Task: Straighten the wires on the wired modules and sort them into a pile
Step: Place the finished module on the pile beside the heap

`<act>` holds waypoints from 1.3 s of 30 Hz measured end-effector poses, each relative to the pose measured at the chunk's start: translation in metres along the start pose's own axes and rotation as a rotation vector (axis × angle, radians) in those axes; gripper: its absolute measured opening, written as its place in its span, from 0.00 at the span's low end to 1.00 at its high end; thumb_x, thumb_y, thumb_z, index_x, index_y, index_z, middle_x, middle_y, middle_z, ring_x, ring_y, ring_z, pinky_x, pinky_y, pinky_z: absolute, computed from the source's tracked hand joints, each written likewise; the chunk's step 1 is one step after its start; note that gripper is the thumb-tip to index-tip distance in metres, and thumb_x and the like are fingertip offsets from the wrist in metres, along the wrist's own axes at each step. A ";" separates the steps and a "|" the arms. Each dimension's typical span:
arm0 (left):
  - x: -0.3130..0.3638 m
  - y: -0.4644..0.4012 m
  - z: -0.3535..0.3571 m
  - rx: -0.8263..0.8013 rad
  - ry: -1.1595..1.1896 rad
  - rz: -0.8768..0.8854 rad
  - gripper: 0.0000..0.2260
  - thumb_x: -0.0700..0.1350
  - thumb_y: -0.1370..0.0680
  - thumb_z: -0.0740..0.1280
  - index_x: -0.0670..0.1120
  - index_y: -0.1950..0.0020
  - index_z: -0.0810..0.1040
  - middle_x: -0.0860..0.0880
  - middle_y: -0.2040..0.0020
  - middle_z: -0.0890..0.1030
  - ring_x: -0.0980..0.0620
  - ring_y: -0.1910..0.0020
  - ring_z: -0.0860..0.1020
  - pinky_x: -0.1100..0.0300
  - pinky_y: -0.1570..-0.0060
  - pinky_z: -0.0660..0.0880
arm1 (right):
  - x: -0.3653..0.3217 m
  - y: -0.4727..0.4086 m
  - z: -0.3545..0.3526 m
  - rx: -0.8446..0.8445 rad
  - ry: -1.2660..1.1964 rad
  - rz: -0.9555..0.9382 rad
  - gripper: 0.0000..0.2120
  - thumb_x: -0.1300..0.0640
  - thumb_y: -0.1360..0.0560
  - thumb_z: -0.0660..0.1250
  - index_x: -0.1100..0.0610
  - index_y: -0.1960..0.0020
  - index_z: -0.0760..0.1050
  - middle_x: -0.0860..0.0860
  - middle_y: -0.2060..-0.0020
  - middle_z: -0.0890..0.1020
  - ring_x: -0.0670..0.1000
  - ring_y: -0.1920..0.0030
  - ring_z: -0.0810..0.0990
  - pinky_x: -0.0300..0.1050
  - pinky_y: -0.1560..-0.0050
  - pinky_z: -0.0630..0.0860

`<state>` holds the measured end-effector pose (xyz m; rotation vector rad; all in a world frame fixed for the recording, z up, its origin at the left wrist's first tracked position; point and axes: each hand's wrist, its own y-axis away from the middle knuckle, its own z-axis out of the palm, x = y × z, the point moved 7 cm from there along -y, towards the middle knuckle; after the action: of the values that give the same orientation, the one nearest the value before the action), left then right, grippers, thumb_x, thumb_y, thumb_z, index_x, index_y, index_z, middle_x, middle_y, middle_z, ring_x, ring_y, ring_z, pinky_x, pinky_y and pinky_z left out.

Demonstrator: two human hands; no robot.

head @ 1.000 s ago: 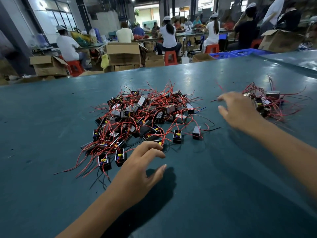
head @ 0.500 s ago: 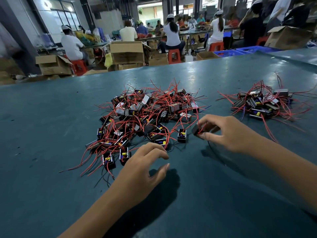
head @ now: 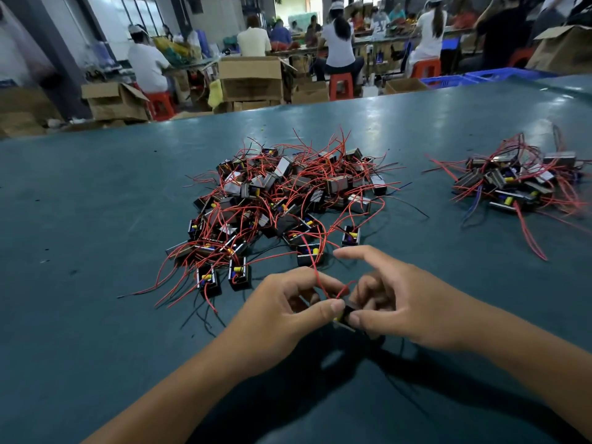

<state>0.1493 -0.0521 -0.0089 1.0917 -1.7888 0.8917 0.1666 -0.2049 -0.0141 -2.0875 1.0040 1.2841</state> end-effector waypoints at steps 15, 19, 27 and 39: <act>-0.016 0.000 -0.005 0.048 0.528 -0.220 0.05 0.45 0.27 0.72 0.46 0.52 0.81 0.43 0.59 0.74 0.53 0.68 0.72 0.63 0.66 0.73 | 0.006 0.003 -0.009 0.029 -0.249 0.160 0.24 0.61 0.22 0.68 0.45 0.31 0.66 0.57 0.57 0.85 0.56 0.61 0.84 0.42 0.69 0.75; -0.016 0.002 -0.003 0.024 0.509 -0.225 0.02 0.45 0.26 0.72 0.48 0.55 0.81 0.49 0.61 0.76 0.53 0.67 0.69 0.62 0.66 0.70 | 0.005 0.003 -0.009 0.012 -0.246 0.178 0.23 0.47 0.27 0.74 0.44 0.35 0.70 0.54 0.56 0.85 0.52 0.65 0.78 0.38 0.73 0.67; -0.022 0.001 -0.001 0.065 0.567 -0.239 0.06 0.46 0.27 0.72 0.45 0.53 0.79 0.47 0.60 0.75 0.53 0.66 0.73 0.64 0.65 0.75 | 0.004 0.004 -0.006 -0.012 -0.267 0.156 0.29 0.50 0.29 0.74 0.44 0.31 0.67 0.57 0.57 0.84 0.52 0.64 0.78 0.39 0.72 0.71; -0.017 -0.001 0.000 0.061 0.495 -0.185 0.09 0.46 0.25 0.71 0.43 0.49 0.80 0.43 0.56 0.78 0.50 0.61 0.75 0.62 0.60 0.76 | 0.000 0.005 -0.011 0.081 -0.156 0.124 0.14 0.47 0.27 0.70 0.45 0.42 0.78 0.53 0.64 0.83 0.47 0.69 0.77 0.42 0.69 0.74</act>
<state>0.1545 -0.0471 -0.0243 0.9530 -1.2418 1.0044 0.1686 -0.2159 -0.0097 -1.8591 1.1104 1.4182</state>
